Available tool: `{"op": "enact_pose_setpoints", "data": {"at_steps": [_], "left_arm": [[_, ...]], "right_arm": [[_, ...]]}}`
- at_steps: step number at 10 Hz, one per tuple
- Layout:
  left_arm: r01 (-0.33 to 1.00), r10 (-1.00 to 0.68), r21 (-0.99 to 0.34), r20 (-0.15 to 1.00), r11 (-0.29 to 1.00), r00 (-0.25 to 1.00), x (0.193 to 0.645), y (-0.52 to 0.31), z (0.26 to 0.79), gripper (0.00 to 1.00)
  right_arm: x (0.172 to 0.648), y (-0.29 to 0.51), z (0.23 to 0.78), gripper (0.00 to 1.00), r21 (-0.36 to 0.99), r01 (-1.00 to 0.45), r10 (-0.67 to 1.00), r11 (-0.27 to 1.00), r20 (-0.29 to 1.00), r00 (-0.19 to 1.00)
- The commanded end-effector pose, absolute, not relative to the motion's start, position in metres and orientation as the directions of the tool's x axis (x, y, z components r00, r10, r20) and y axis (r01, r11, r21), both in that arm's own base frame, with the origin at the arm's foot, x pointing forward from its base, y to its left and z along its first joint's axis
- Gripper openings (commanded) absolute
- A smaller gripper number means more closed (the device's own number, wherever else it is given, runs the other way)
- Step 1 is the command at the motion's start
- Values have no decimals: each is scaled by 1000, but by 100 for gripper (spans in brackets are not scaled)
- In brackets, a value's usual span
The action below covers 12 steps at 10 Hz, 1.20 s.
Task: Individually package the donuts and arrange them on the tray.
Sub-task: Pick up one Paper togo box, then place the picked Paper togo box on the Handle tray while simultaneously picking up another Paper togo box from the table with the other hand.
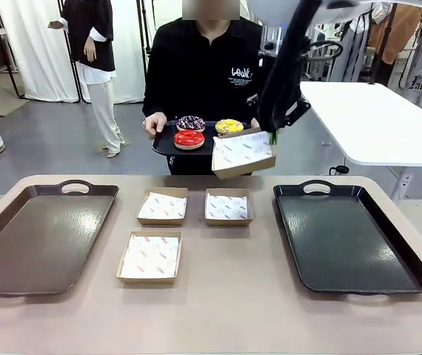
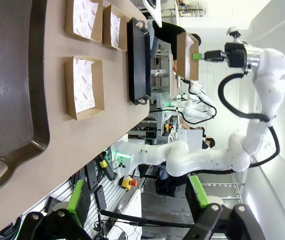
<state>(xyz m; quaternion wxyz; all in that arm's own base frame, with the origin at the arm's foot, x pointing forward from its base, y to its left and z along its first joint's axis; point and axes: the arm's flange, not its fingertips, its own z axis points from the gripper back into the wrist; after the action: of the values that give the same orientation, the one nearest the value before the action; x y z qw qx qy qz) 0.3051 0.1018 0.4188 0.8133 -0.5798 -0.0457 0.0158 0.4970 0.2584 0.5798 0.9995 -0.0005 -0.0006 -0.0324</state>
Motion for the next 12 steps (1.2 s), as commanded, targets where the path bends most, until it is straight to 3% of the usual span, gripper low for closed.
{"op": "enact_pose_setpoints", "data": {"at_steps": [1, 3, 12], "left_arm": [[22, 85, -950, 51, 310, 995, 305, 102, 421, 100], [22, 85, -950, 51, 310, 995, 305, 102, 421, 100], [22, 85, -950, 51, 310, 995, 305, 102, 421, 100]], "right_arm": [[541, 264, 588, 0, 0, 47, -47, 999, -25, 999], [563, 258, 573, 0, 8, 42, -41, 999, -36, 998], [556, 255, 568, 0, 27, 67, -66, 997, -29, 997]]}}
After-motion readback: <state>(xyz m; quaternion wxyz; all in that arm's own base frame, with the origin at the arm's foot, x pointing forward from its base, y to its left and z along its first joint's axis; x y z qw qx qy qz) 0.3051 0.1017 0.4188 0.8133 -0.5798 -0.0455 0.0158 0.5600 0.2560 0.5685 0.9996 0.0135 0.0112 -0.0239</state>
